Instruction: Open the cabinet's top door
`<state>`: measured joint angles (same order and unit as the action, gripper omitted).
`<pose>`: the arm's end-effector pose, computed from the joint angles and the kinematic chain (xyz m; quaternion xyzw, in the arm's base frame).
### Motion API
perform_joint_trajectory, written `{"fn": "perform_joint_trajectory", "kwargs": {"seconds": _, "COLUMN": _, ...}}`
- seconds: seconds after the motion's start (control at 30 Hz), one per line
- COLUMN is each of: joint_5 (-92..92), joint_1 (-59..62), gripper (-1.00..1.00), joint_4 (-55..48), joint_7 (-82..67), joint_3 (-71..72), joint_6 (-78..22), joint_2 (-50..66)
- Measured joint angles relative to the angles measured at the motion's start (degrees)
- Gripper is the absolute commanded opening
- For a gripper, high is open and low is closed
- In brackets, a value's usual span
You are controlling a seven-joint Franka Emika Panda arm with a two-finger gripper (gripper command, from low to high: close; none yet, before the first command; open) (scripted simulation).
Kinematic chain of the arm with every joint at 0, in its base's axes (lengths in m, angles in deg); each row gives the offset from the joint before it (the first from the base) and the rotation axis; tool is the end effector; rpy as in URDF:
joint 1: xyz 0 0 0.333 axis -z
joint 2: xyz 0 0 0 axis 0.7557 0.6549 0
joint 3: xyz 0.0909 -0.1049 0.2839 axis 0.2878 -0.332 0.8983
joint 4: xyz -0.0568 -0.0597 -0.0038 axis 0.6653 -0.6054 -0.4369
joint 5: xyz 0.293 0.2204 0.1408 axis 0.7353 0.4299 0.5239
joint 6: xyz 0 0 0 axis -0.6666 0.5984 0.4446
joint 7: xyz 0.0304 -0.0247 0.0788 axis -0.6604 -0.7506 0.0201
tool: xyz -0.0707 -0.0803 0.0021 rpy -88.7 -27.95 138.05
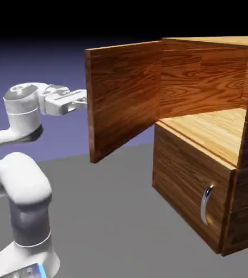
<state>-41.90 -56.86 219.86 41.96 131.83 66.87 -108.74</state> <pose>0.1536 0.1719 0.5206 0.4529 -0.5429 0.7044 0.0634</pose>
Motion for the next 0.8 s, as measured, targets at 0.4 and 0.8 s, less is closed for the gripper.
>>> {"fn": "perform_joint_trajectory", "kwargs": {"seconds": 0.4, "joint_5": 13.24, "joint_1": 18.03, "gripper": -1.00, "joint_4": -24.83, "joint_7": -0.32, "joint_3": 18.03, "joint_6": -23.30, "joint_2": 6.83}}
{"fn": "perform_joint_trajectory", "kwargs": {"seconds": 0.8, "joint_5": 18.30, "joint_1": 38.59, "gripper": -1.00, "joint_4": -49.74, "joint_7": -3.65, "joint_3": 27.49, "joint_6": -41.80, "joint_2": 7.21}}
